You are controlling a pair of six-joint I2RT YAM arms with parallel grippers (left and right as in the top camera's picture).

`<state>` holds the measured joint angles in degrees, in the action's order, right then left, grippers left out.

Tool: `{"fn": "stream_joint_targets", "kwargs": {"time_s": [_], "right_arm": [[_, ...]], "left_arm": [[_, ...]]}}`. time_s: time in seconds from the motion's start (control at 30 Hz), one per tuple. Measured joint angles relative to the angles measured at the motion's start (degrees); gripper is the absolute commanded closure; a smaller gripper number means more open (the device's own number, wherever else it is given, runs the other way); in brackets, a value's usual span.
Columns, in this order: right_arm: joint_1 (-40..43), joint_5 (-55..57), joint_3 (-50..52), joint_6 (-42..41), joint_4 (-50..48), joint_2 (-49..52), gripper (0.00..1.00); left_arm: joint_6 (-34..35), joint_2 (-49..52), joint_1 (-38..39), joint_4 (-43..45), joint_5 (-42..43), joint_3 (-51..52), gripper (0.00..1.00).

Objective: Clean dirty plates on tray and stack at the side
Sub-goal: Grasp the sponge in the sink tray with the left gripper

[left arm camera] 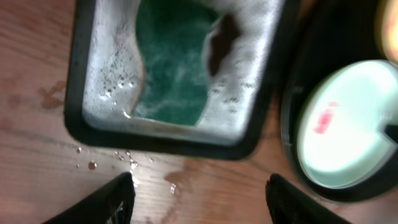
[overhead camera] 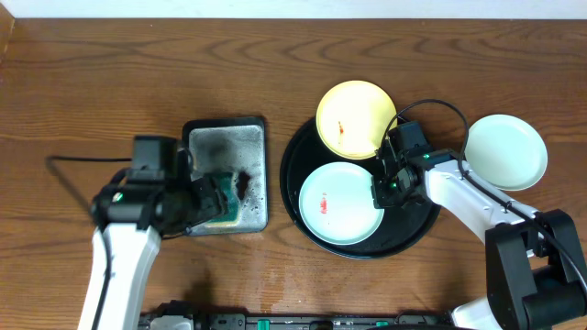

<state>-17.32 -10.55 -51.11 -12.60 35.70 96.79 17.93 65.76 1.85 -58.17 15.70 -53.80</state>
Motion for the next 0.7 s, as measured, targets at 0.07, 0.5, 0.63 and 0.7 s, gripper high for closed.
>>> {"fn": "stream_joint_targets", "kwargs": {"time_s": [0.07, 0.5, 0.63, 0.7], "right_arm": [[0.0, 0.09, -0.04, -0.17, 0.0, 0.0, 0.99], [0.0, 0.11, -0.09, -0.42, 0.0, 0.0, 0.99], [0.0, 0.11, -0.09, -0.39, 0.0, 0.0, 0.99], [0.0, 0.11, -0.09, -0.42, 0.0, 0.0, 0.99]], "left_arm": [[0.04, 3.43, 0.52, 3.02, -0.79, 2.16, 0.39], [0.28, 25.7, 2.71, 22.73, -9.03, 3.8, 0.67], [0.2, 29.35, 3.72, 23.45, -9.33, 2.73, 0.92], [0.0, 30.56, 4.24, 23.47, -9.46, 2.01, 0.93]]}}
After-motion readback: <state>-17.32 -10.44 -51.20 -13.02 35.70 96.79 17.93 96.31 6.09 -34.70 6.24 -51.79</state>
